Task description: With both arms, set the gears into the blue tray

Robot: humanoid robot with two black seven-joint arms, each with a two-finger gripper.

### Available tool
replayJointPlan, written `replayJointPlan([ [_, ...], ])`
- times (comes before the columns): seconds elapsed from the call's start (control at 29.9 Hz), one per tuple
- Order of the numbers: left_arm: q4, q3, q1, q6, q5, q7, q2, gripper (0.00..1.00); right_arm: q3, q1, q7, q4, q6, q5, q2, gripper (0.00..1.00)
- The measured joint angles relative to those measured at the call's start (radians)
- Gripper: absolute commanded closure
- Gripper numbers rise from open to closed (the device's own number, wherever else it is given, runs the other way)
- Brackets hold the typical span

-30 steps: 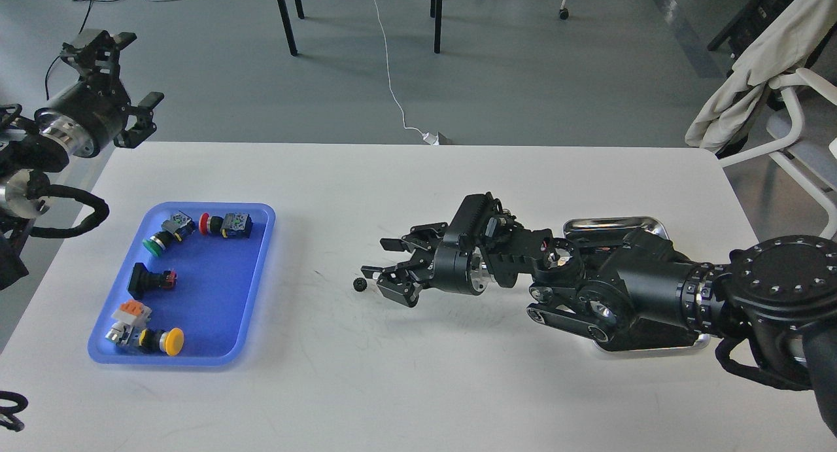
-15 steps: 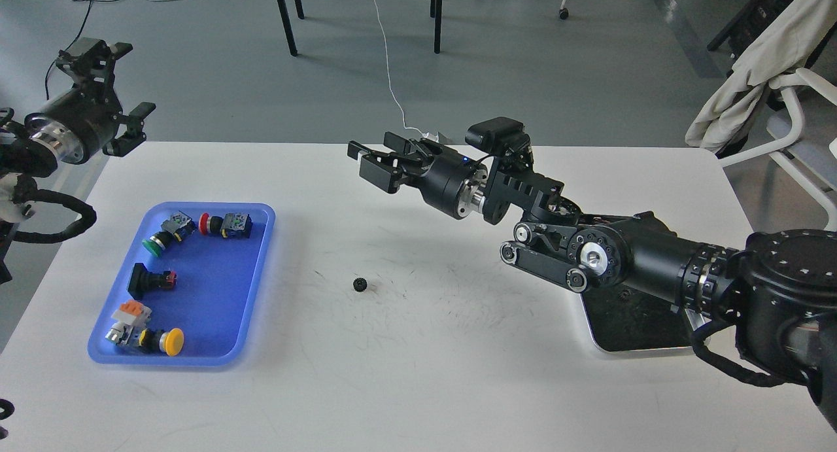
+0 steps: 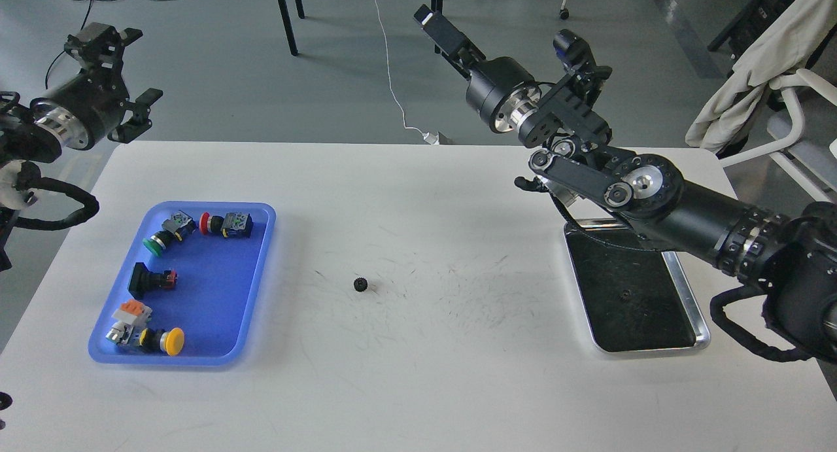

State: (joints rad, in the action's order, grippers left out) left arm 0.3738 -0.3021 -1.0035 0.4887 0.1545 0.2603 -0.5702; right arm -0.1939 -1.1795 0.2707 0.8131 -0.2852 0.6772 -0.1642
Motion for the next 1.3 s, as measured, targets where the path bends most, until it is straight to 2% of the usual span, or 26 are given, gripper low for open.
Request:
replayJointPlan([
  [0.2, 0.001, 0.001, -0.002, 0.000, -0.003, -0.003, 0.034, 0.01, -0.027, -0.001, -0.029, 0.047, 0.017, -0.110, -0.119, 0.05],
  [0.37, 0.026, 0.023, -0.007, 0.000, 0.045, 0.002, 0.039, 0.01, -0.030, 0.005, -0.036, 0.068, 0.026, -0.151, -0.197, 0.05],
  [0.5, 0.052, 0.046, -0.028, 0.000, 0.211, 0.032, 0.039, 0.01, -0.030, 0.020, -0.036, 0.096, 0.029, -0.154, -0.248, 0.05],
  [0.64, 0.156, 0.051, -0.053, 0.000, 0.358, 0.072, 0.024, 0.01, -0.031, 0.035, -0.032, 0.117, 0.029, -0.154, -0.282, 0.05],
  [0.7, 0.203, 0.051, -0.069, 0.000, 0.421, 0.077, 0.011, 0.01, -0.032, 0.039, -0.032, 0.121, 0.029, -0.154, -0.293, 0.04],
  [0.84, 0.400, 0.050, -0.127, 0.000, 0.569, 0.078, -0.052, 0.01, -0.032, 0.041, -0.030, 0.124, 0.031, -0.154, -0.311, 0.05],
  [0.94, 0.490, 0.053, -0.145, 0.000, 0.711, 0.077, -0.083, 0.01, -0.032, 0.045, -0.029, 0.125, 0.031, -0.154, -0.319, 0.05],
  [1.04, 0.530, 0.047, -0.150, 0.000, 0.808, 0.079, -0.089, 0.02, -0.032, 0.049, -0.028, 0.125, 0.031, -0.154, -0.327, 0.05],
  [1.2, 0.556, 0.040, -0.156, 0.000, 0.804, 0.088, -0.096, 0.02, -0.032, 0.056, -0.027, 0.126, 0.030, -0.154, -0.337, 0.05],
  [1.3, 0.564, 0.057, -0.153, -0.018, 0.793, 0.075, -0.093, 0.02, -0.032, 0.060, -0.027, 0.126, 0.028, -0.154, -0.348, 0.05],
])
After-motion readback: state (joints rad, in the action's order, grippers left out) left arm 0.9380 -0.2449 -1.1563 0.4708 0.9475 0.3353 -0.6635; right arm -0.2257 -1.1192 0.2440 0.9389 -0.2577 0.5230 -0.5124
